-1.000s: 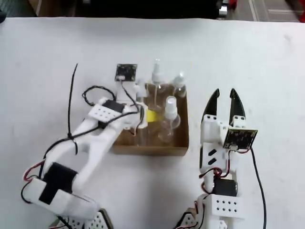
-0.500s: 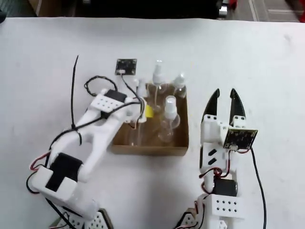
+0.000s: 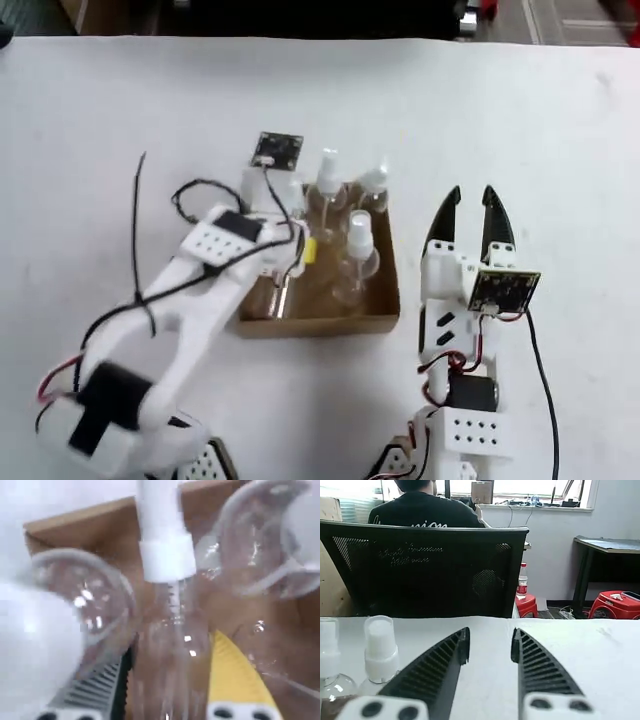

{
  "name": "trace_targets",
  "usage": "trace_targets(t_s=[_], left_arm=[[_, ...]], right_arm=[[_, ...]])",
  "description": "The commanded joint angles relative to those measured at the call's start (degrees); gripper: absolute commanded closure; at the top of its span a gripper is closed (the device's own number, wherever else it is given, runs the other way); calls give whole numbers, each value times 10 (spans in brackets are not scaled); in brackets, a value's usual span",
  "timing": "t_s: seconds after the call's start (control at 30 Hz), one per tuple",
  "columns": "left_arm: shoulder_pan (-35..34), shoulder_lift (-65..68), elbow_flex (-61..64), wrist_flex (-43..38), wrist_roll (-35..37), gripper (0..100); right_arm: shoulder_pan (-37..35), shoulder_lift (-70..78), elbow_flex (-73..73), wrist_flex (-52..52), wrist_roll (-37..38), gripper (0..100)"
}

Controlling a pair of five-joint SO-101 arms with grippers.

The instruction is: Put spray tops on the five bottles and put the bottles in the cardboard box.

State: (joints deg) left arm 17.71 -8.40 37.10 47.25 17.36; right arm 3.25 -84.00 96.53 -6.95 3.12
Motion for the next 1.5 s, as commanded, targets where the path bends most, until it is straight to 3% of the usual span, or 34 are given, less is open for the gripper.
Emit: trace_targets(t_s=[0.0, 0.3, 0.77, 0.97, 1.23, 1.47], left_arm=[[-12, -98, 42, -50, -7, 902], [-9, -195, 122, -148, -8, 902], [-9, -218, 99, -124, -9, 902], [-11, -315, 109, -98, -10, 902], [37, -470, 120, -95, -66, 902], [39, -642, 161, -86, -98, 908]], right_arm=[[-3, 3, 6, -13, 9, 876], [-12, 3, 6, -13, 10, 876], [-12, 3, 6, -13, 10, 876], [-12, 3, 6, -13, 10, 876], [-12, 3, 6, -13, 10, 876], [-12, 3, 6, -13, 10, 876]])
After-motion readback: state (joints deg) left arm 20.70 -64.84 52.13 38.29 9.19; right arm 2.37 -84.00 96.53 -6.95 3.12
